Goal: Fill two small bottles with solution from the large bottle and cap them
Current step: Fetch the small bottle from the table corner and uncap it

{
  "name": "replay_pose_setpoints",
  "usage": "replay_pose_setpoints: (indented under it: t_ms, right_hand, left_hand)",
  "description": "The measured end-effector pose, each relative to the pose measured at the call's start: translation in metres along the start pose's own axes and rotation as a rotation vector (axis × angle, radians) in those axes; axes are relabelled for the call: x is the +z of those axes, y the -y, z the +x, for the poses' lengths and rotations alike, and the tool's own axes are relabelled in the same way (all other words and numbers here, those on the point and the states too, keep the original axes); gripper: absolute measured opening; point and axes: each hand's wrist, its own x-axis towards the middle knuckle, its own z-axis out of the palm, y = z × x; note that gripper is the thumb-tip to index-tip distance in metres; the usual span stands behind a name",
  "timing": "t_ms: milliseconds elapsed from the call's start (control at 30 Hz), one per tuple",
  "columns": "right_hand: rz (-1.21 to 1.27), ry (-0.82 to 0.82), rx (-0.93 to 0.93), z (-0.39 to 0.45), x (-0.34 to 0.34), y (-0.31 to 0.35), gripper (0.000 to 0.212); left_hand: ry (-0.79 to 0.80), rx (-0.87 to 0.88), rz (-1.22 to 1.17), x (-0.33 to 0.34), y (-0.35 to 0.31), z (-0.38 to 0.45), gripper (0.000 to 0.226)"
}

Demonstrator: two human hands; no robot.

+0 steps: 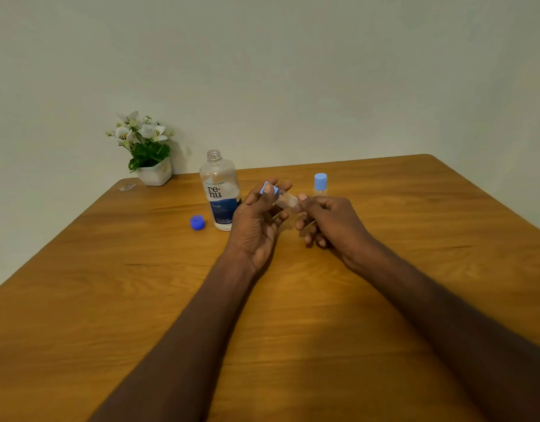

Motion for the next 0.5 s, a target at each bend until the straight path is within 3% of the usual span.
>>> replay_pose_setpoints:
  t_ms: [200,500]
  right_hand:
    - [0.132,0.001,0.068,0.005,-0.005,-0.001,0.033]
    - [0.083,-0.04,-0.055,0.0,0.002,-0.004,0.021]
  left_hand:
    - [-0.152,0.046,0.054,0.001,0.011,0.007,0.028]
    - [-0.199,0.037,0.082,0.001,0.009,0.006,0.03]
